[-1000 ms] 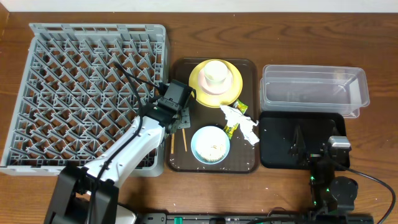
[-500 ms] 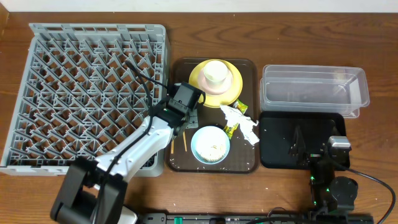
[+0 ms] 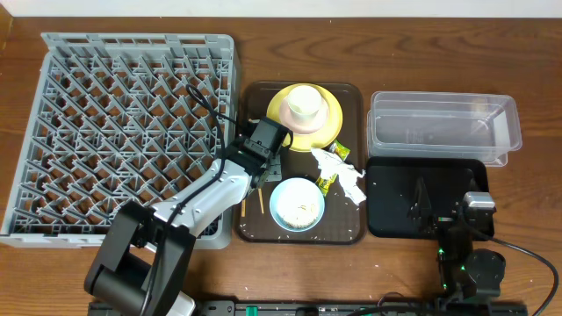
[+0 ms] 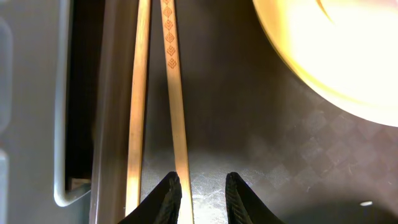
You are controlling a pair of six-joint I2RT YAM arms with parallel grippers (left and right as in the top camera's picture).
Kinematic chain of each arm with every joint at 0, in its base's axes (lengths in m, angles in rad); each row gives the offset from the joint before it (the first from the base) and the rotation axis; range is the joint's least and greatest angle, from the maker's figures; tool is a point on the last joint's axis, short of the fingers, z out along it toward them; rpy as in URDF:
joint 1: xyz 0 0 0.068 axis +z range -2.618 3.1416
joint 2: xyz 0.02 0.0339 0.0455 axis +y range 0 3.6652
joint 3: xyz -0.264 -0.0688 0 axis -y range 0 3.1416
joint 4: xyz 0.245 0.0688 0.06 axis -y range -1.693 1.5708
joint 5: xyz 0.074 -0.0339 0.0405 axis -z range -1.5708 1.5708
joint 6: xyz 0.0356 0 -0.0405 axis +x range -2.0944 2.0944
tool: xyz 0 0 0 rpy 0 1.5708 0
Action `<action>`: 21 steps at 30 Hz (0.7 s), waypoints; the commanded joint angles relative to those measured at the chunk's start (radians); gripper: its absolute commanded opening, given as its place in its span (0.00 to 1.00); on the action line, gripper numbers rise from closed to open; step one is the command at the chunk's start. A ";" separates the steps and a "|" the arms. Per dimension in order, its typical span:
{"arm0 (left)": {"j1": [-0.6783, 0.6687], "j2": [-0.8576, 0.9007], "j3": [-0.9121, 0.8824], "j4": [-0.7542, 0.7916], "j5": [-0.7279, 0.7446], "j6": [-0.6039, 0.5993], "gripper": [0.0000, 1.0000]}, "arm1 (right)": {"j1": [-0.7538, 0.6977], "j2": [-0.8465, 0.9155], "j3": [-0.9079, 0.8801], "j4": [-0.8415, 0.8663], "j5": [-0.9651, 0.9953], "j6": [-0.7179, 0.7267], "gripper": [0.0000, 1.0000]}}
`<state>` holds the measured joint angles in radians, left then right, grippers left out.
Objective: Sort waste into correct bins and load items into the dishwasher
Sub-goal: 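Lower the left gripper and close it on one wooden chopstick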
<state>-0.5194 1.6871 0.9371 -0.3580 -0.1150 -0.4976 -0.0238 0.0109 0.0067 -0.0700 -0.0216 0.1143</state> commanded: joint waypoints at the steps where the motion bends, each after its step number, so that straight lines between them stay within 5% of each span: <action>1: -0.002 0.021 -0.006 0.003 -0.060 -0.006 0.27 | 0.010 -0.005 -0.001 -0.004 0.006 0.008 0.99; 21: -0.002 0.032 -0.007 -0.006 -0.062 -0.005 0.41 | 0.010 -0.005 -0.001 -0.004 0.006 0.008 0.99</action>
<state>-0.5194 1.7096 0.9371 -0.3599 -0.1604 -0.5003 -0.0238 0.0109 0.0067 -0.0700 -0.0216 0.1143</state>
